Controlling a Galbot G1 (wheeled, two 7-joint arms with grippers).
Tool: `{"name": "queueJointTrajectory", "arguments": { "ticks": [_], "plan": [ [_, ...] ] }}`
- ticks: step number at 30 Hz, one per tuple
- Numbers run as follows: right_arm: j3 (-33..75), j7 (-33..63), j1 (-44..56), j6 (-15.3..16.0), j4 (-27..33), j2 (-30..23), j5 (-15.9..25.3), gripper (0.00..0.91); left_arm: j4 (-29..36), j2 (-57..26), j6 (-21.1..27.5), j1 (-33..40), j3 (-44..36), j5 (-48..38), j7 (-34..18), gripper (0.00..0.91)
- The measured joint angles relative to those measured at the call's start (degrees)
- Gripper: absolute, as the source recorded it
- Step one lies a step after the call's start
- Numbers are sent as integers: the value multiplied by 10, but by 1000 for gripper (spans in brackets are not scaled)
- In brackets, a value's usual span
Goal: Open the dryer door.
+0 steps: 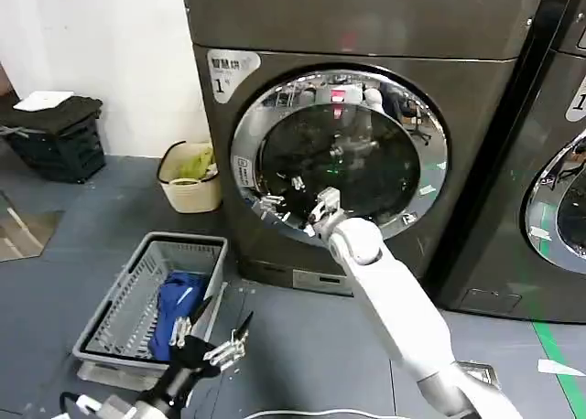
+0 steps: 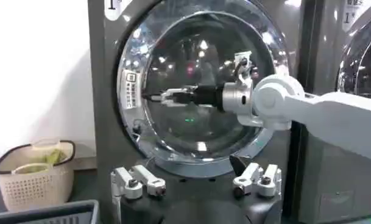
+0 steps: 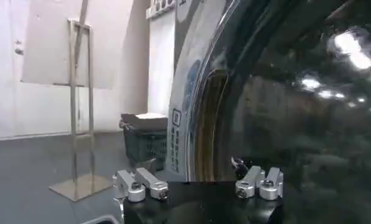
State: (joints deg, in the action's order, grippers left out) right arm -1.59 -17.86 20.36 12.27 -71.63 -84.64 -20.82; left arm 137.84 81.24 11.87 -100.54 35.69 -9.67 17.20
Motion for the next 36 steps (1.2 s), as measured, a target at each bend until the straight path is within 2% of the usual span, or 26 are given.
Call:
{"name": "queueJointTrajectory", "arguments": {
  "ticks": [6, 17, 36],
  "plan": [
    [-1, -7, -9, -1, 13, -8, 0, 907, 0, 2, 0, -1, -1, 2, 0, 907],
    [-13, -35, -32, -20, 45, -11, -4, 907, 0, 5, 0, -1, -1, 5, 0, 907],
    [-54, -111, -50, -44, 50, 2, -57, 907, -13, -2, 0, 14, 4, 0, 1, 907]
  ]
}}
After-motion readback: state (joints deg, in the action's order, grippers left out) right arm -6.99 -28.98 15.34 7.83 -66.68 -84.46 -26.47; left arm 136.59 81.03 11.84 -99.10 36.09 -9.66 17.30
